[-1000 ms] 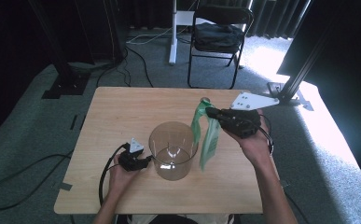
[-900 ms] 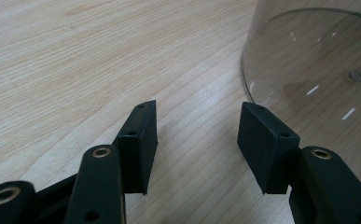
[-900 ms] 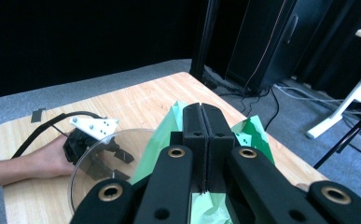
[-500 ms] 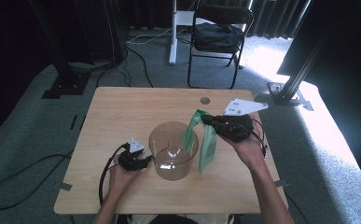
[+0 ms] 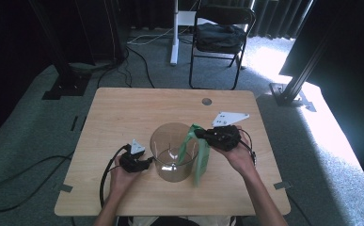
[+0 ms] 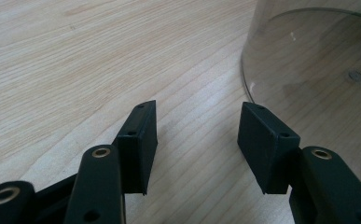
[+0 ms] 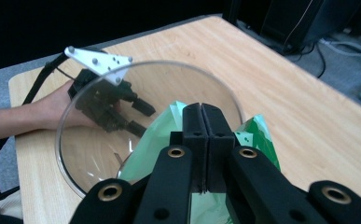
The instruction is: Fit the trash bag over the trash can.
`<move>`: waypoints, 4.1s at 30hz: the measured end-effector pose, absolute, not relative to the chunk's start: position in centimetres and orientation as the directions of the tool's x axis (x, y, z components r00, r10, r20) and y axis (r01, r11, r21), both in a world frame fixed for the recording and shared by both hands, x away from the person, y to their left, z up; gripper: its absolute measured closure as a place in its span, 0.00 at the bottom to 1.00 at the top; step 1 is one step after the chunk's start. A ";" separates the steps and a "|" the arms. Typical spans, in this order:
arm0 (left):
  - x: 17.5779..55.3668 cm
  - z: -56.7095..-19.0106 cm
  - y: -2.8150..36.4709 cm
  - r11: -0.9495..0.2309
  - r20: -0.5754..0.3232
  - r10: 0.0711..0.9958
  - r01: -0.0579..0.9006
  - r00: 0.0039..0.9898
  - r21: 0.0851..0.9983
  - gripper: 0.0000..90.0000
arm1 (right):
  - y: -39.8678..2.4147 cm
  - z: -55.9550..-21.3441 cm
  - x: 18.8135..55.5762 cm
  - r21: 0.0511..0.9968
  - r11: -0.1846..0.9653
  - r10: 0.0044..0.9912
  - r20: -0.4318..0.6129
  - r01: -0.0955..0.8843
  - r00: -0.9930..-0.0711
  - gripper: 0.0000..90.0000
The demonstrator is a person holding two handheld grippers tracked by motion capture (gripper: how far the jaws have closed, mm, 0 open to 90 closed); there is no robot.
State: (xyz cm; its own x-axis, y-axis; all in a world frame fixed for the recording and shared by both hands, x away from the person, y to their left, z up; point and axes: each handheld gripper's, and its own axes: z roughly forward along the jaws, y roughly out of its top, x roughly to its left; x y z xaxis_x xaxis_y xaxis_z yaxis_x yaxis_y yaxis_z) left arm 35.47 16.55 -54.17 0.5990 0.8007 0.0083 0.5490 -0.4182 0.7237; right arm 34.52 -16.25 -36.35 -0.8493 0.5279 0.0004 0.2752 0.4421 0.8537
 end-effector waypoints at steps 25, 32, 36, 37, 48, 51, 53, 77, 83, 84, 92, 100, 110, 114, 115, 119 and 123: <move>35.5 -54.2 16.5 -0.420 0.010 0.800 0.548 0.600 0.724 0.53 | -18.1 -37.4 33.0 0.882 0.373 0.558 0.035 0.288 -0.829 0.80; 35.5 -54.2 16.6 -0.421 0.011 0.799 0.547 0.601 0.723 0.53 | -20.5 -38.6 31.8 0.882 0.347 0.615 0.042 0.318 -0.787 0.80; 35.5 -54.2 16.5 -0.421 0.011 0.800 0.547 0.600 0.724 0.53 | -21.6 -39.3 31.3 0.877 0.340 0.633 0.053 0.339 -0.772 0.80; 35.5 -54.2 16.5 -0.421 0.011 0.800 0.547 0.600 0.724 0.53 | -21.8 -39.5 31.3 0.876 0.340 0.636 0.054 0.342 -0.769 0.80; 35.4 -54.2 16.5 -0.422 0.014 0.799 0.545 0.601 0.724 0.52 | -22.9 -42.1 30.3 0.857 0.343 0.649 0.078 0.384 -0.756 0.80; 35.4 -54.2 16.5 -0.422 0.014 0.799 0.545 0.601 0.724 0.52 | -22.9 -42.6 30.1 0.853 0.346 0.653 0.078 0.389 -0.753 0.80; 35.4 -54.2 16.5 -0.421 0.012 0.800 0.546 0.600 0.724 0.52 | -23.0 -43.5 29.9 0.849 0.340 0.655 0.096 0.405 -0.750 0.80; 35.4 -54.2 16.5 -0.420 0.012 0.800 0.546 0.600 0.725 0.52 | -22.6 -49.6 29.1 0.773 0.375 0.640 0.182 0.511 -0.746 0.86; 35.4 -54.2 16.5 -0.421 0.012 0.800 0.546 0.600 0.725 0.52 | -22.4 -50.3 29.4 0.760 0.381 0.651 0.184 0.526 -0.736 0.91; 35.4 -54.2 16.5 -0.421 0.013 0.800 0.546 0.600 0.725 0.52 | -22.4 -50.5 29.5 0.759 0.382 0.652 0.183 0.527 -0.736 0.91; 35.4 -54.2 16.5 -0.421 0.013 0.800 0.546 0.600 0.725 0.52 | -21.7 -51.6 29.8 0.740 0.395 0.637 0.207 0.545 -0.743 0.88; 35.4 -54.2 16.5 -0.421 0.013 0.800 0.546 0.600 0.724 0.52 | -21.6 -52.1 30.7 0.729 0.392 0.649 0.212 0.561 -0.730 0.99; 35.4 -54.1 16.4 -0.423 0.014 0.800 0.547 0.600 0.722 0.53 | -23.7 -49.9 31.5 0.777 0.303 0.695 0.216 0.551 -0.686 1.00; 35.4 -54.1 16.2 -0.434 0.023 0.795 0.542 0.606 0.720 0.54 | -24.8 -48.3 32.0 0.801 0.276 0.709 0.202 0.530 -0.675 1.00; 35.4 -54.1 16.2 -0.435 0.024 0.794 0.541 0.607 0.720 0.54 | -24.9 -48.0 32.1 0.807 0.267 0.711 0.204 0.527 -0.673 1.00; 35.4 -54.0 16.1 -0.432 0.024 0.793 0.533 0.609 0.728 0.54 | -25.6 -45.9 32.7 0.833 0.241 0.720 0.190 0.497 -0.668 1.00; 35.4 -53.8 16.1 -0.428 0.023 0.790 0.526 0.612 0.735 0.55 | -25.7 -43.7 33.1 0.858 0.239 0.719 0.159 0.455 -0.677 1.00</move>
